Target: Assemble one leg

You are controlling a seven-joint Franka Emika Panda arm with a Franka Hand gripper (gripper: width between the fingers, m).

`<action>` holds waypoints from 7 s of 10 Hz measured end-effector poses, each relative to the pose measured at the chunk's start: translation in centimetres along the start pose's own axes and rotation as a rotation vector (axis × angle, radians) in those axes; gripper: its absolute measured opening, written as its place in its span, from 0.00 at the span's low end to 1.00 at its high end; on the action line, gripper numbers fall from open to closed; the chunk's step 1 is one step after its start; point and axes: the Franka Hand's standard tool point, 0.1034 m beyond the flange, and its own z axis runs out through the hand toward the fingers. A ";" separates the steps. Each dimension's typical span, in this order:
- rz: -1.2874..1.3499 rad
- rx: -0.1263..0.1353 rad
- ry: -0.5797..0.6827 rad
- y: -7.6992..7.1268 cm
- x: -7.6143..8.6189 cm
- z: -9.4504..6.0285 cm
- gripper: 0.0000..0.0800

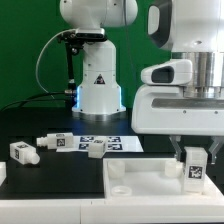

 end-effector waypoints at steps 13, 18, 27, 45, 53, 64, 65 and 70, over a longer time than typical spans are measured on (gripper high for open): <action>0.186 0.088 -0.080 1.0 0.7 0.1 0.81; -0.535 0.054 -0.038 0.4 1.3 -0.3 0.81; -0.033 0.032 -0.040 0.2 1.2 0.2 0.36; -0.158 0.015 -0.039 -0.6 0.7 -0.3 0.81; -0.269 0.017 -0.052 0.5 1.3 0.0 0.36; 0.470 -0.041 0.027 0.4 1.1 0.0 0.60; 0.440 -0.041 0.027 0.4 1.1 0.0 0.75; 0.417 0.113 0.040 0.3 1.1 0.7 0.81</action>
Offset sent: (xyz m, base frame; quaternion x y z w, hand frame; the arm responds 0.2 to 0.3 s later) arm 0.0121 0.0094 0.0097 0.1543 -0.0739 0.4486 0.8772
